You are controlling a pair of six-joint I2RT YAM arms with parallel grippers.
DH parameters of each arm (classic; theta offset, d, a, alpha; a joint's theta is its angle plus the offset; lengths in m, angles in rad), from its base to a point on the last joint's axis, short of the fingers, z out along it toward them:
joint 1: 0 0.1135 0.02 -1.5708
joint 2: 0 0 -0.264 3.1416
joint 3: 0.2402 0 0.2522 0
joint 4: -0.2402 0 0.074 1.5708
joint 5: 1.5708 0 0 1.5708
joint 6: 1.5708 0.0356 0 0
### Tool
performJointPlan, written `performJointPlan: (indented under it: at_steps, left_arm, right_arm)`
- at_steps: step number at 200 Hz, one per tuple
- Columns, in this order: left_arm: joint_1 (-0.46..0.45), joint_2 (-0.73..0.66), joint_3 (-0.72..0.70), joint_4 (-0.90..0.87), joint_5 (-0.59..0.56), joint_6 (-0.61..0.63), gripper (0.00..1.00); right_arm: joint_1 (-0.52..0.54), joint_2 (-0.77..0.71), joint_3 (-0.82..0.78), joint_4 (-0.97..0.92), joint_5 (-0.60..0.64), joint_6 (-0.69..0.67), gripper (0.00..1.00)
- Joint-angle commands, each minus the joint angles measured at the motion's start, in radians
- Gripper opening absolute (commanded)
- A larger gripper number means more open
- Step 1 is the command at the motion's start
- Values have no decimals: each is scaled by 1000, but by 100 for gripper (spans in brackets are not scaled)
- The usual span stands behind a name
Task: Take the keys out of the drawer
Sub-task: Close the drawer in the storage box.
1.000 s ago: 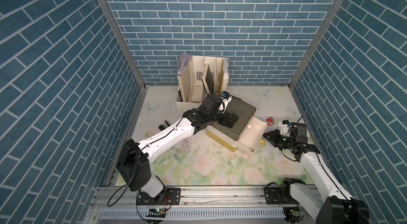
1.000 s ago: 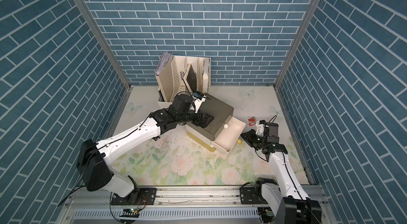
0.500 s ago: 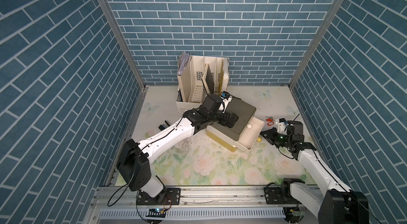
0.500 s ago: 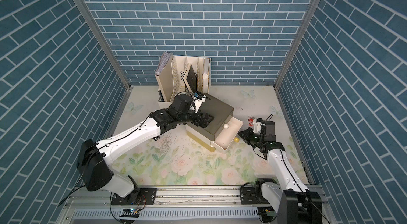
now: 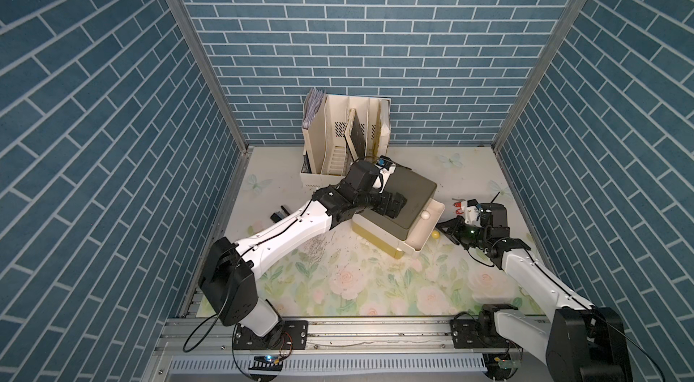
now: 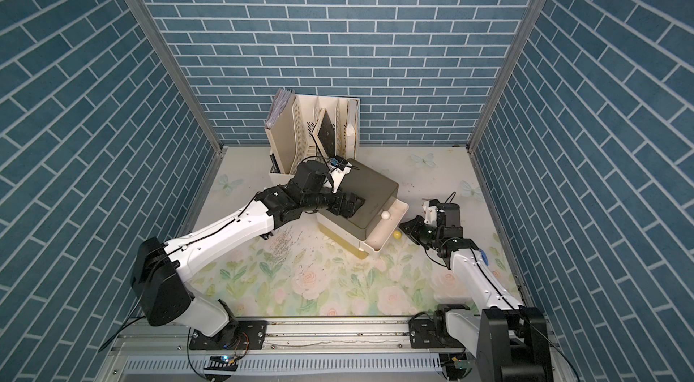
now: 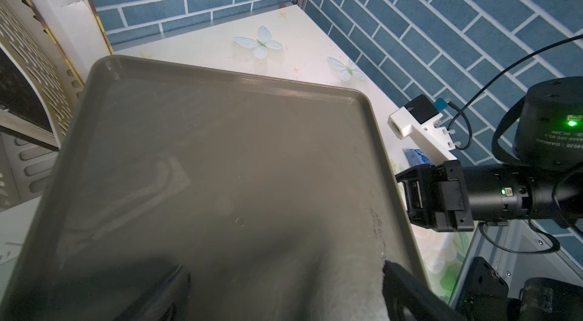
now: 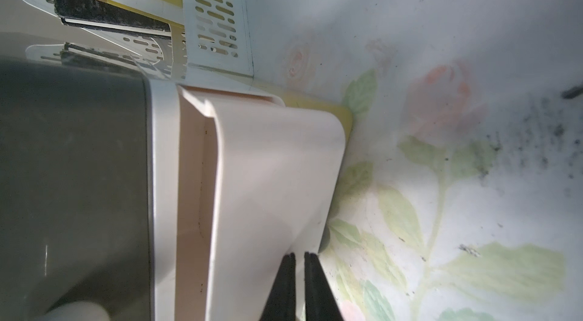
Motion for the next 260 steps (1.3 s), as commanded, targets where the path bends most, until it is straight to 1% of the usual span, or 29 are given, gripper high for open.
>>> performJointPlan:
  at_steps: [1,117,171,213,240,260]
  left_arm:
    - [-5,6,-30,-37,-10,1,100]
    - [-5,-11,-50,-37,-21,4,100]
    - [-5,-13,-52,-37,-21,1,100]
    - [-4,-17,-58,-37,-22,2,100]
    - [-5,-18,-58,-37,-20,2,100]
    - [-5,-24,-59,-37,-19,2,100]
  right_arm:
    - [19,20,26,52,12,30,10]
    - [105,146,86,150,36,60,10]
    - [150,178,104,192,44,81,10]
    - [161,179,98,221,36,90,10]
    - [158,162,100,187,44,78,14]
    - [137,137,95,152,48,61,17]
